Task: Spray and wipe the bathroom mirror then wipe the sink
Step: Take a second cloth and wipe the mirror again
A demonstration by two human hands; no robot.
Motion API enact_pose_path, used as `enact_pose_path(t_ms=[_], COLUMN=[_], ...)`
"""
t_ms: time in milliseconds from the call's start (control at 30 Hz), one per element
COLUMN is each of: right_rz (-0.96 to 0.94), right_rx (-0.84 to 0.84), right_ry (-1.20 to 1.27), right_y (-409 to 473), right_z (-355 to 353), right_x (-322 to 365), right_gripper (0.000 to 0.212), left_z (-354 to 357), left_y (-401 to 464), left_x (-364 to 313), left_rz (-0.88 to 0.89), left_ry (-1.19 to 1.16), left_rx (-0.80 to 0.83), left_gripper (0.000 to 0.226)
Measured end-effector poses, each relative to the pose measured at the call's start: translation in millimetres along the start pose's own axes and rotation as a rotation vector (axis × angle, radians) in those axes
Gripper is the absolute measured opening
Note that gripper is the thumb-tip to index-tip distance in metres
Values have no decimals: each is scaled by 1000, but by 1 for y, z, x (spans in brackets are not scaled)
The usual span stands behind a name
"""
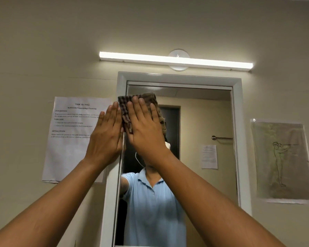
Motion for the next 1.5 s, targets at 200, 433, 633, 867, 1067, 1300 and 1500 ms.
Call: enact_pose_path(t_ms=[200, 433, 633, 867, 1067, 1300, 1500], right_rz=[-93, 82, 256, 419, 485, 421, 239], right_rx=[18, -16, -70, -116, -91, -85, -25], right_ry=[-88, -112, -105, -78, -105, -113, -65], right_y=[-31, -31, -48, -108, -146, -83, 0], right_z=[-4, -31, -53, -49, -30, -23, -12], right_x=[-34, -109, -168, -171, -121, -96, -40], right_gripper=[72, 74, 73, 72, 70, 71, 75], left_z=[2, 3, 3, 2, 1, 3, 2], left_y=[-1, -1, -2, -4, -7, -10, -11], left_x=[2, 1, 0, -4, -5, -5, -4], left_rz=[10, 2, -7, -16, -15, -12, -14], left_ry=[71, 67, 26, 12, 24, 21, -9], left_rx=[15, 0, -8, -2, 14, 16, 15], left_gripper=[66, 63, 64, 65, 66, 67, 68])
Point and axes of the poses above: each hand's wrist, its own y-axis towards the middle knuckle, its own z-axis out of the palm, x = y × z, the point moved 3 cm from there along y, towards the middle knuckle, and after that the axes turned 1 degree about -x, right-handed, at the moved point
